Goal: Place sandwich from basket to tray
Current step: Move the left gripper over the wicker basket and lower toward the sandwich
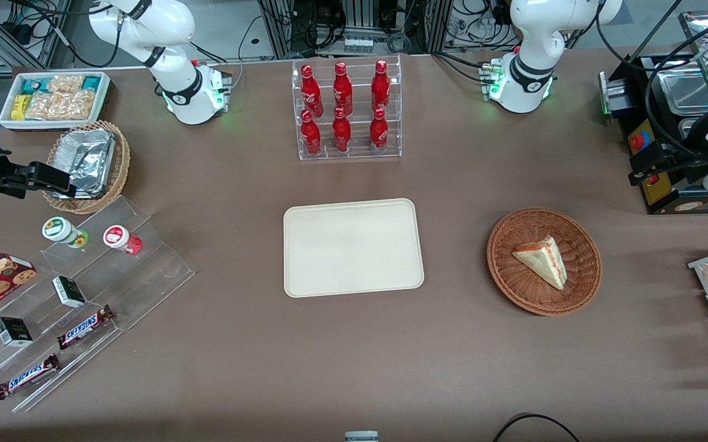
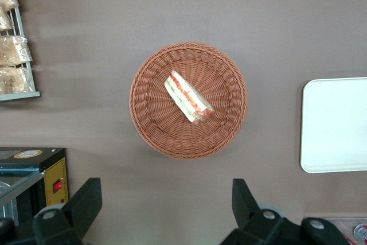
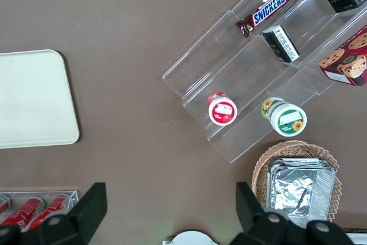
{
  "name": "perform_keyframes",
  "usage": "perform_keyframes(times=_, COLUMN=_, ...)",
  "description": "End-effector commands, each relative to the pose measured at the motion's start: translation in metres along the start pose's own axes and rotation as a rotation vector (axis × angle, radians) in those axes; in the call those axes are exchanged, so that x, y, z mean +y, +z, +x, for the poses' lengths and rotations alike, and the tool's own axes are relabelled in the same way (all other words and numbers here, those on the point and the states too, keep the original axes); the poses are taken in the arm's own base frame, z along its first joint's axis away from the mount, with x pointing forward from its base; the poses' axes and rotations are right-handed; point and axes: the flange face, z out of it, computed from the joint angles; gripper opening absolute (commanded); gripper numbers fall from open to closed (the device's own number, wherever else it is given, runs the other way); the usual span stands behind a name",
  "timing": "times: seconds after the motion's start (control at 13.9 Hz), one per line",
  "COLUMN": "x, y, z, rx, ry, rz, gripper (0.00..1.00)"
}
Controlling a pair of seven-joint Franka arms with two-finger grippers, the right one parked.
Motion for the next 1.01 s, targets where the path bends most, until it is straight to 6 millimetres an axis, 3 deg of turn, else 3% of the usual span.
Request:
perform_keyframes(times=0.0, x=-0.003, y=0.0, z=0.001, rx=0.004, ry=0.01, rz=-0.007, gripper=1.0)
perform_keyframes(times=0.14, x=-0.003, y=0.003, z=0.002, rx=-0.001, ry=0.008, rz=-0.004, gripper=1.0)
perform_keyframes(times=0.29, x=-0.001, y=0.023, z=0.006, rx=-0.016, ry=-0.003, rz=-0.002, gripper=1.0)
perform_keyframes(times=0.65, x=0.005, y=0.124, z=0.012, rx=0.058, ry=-0.172, rz=-0.011, gripper=1.0)
perform_keyframes(times=0.94, x=0.018, y=0.189, z=0.009, rx=0.107, ry=-0.346, rz=-0.031, gripper=1.0)
